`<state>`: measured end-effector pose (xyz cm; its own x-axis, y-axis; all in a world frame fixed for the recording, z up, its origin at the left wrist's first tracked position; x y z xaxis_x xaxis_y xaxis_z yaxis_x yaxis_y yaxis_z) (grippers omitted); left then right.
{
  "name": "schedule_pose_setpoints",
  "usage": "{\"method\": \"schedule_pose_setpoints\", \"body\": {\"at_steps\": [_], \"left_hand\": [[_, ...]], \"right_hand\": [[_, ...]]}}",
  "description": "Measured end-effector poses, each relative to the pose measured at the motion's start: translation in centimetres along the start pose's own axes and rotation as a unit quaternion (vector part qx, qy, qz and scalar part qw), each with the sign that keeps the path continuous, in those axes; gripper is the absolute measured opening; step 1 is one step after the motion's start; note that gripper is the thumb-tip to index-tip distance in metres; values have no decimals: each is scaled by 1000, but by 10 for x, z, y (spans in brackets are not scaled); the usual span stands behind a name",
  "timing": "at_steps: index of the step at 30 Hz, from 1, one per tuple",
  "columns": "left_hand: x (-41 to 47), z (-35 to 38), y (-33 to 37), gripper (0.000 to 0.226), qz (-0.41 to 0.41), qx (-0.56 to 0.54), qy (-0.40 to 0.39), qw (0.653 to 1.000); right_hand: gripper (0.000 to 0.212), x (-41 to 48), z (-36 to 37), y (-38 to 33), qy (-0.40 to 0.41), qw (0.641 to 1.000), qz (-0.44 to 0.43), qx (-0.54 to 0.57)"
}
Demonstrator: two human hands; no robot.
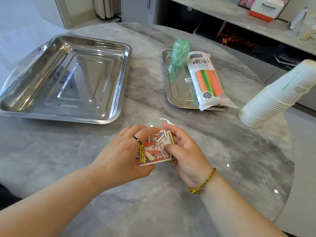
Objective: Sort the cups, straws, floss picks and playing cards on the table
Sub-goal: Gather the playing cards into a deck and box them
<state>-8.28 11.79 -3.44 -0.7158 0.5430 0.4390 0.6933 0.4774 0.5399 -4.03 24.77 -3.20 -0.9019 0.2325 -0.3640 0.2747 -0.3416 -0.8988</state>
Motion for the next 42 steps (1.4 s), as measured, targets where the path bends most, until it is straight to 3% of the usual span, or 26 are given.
{"method": "schedule_pose_setpoints", "body": {"at_steps": [5, 16, 23, 25, 28, 32, 38, 40, 42], "left_hand": [[1, 5, 2, 78, -11, 109, 2, 994], [3, -1, 13, 62, -64, 64, -21, 996], [6, -6, 13, 62, -70, 80, -23, 994], [6, -6, 13, 64, -65, 91, -14, 994], [5, -3, 11, 65, -75, 83, -14, 994], [5, 1, 6, 78, -88, 81, -44, 992], [9, 2, 1, 100, -185, -49, -94, 977], [7, 5, -1, 85, -243, -145, -118, 952], [7, 7, -7, 51, -313, -256, -124, 906]], "right_hand": [[47, -1, 4, 7, 12, 999, -28, -28], [43, -1, 6, 9, 13, 999, -6, -42], [29, -4, 8, 8, -12, 997, 48, 62], [32, -5, 9, 8, -5, 999, 35, 9], [54, -11, 14, 9, -41, 991, 7, -130], [51, -7, 8, 11, -18, 987, 21, -161], [37, -2, 6, 12, 20, 962, -56, -265], [38, 0, 3, 10, 34, 962, -63, -265], [36, 3, -3, 5, 55, 963, -71, -255]]}}
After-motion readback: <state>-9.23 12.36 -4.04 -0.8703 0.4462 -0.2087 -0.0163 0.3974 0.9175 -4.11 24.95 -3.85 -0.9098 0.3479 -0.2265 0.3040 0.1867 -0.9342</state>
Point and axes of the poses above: each hand's wrist, its own x-axis towards the middle knuckle, its own z-axis out of the palm, y = z × x, the point moved 3 cm from there along x, towards the middle knuckle, and after that the axes turned 9 degrees about y, right-handed, at the moved point
